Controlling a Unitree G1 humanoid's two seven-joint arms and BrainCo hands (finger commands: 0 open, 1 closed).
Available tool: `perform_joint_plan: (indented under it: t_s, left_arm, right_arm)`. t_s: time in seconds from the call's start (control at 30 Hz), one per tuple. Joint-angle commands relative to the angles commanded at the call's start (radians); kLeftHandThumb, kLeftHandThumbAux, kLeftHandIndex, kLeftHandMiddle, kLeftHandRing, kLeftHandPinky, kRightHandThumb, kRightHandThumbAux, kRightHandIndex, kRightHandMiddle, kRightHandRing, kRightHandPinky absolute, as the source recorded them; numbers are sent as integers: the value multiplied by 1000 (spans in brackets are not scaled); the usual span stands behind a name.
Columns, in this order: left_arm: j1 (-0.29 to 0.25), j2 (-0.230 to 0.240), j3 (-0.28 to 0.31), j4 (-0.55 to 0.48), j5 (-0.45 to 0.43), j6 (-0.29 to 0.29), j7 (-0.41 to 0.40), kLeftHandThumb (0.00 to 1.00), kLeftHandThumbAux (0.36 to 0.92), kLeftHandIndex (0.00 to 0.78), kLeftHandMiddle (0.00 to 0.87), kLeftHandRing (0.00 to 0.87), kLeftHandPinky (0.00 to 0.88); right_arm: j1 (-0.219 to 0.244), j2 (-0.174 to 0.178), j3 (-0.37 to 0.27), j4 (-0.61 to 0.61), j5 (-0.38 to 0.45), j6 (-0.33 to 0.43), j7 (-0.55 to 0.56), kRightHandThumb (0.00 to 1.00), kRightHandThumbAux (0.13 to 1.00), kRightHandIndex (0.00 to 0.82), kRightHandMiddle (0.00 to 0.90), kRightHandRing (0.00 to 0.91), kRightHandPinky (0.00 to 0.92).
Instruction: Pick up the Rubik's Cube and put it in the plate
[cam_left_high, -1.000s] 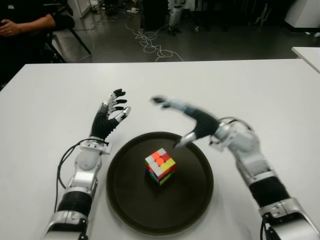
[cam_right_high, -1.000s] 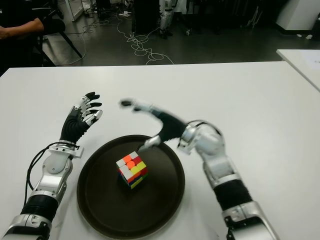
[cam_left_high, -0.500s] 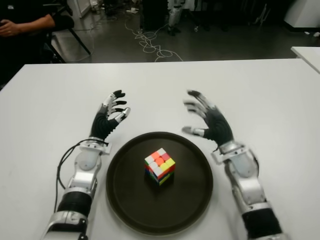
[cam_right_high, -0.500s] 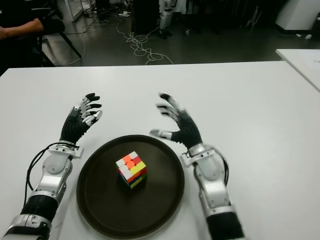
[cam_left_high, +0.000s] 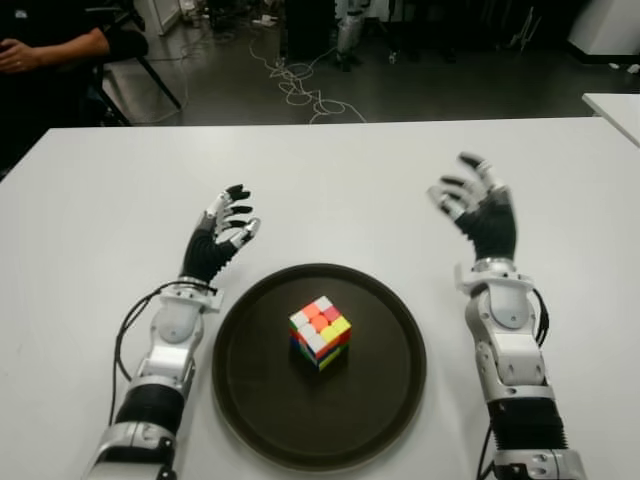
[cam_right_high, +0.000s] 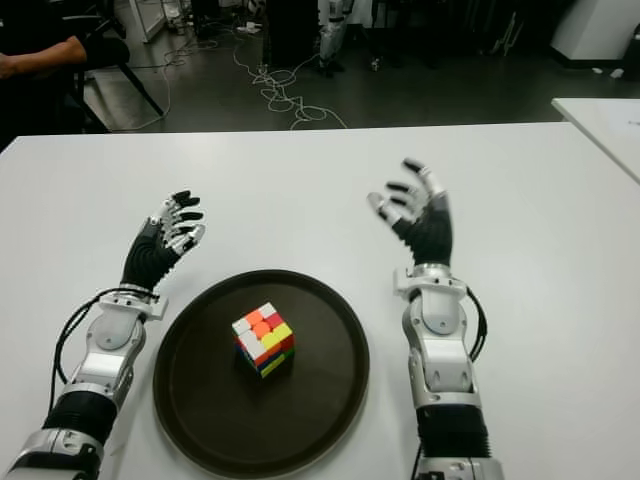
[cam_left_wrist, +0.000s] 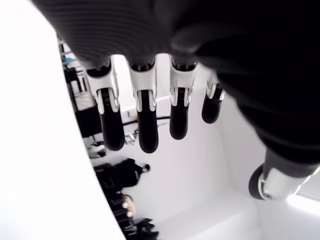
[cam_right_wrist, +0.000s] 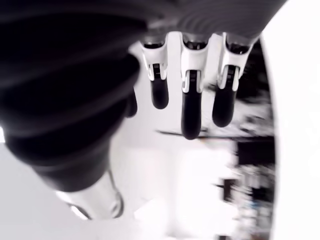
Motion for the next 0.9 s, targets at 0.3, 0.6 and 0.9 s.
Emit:
perform_joint_plan:
  t_s: [0.3,0.6,0.9]
  left_arm:
    - [-3,4,-2,11,2,-3,3,164,567,142,191,218,247]
    - [-5,6,-1,22,-2,-13,-3,164,556,146,194,215,228]
    - [0,7,0,15,-8,-15,-11,152,568,143,195,224,248]
  right_arm:
    - [32,7,8,9,3,16,7,111,856,221,271,304,335]
    - [29,-1,10,48,-7,31,8,126,833,197,254,291,320]
    - [31,-30,31,91,-89,-45,-8,73,797,151,222,240,207]
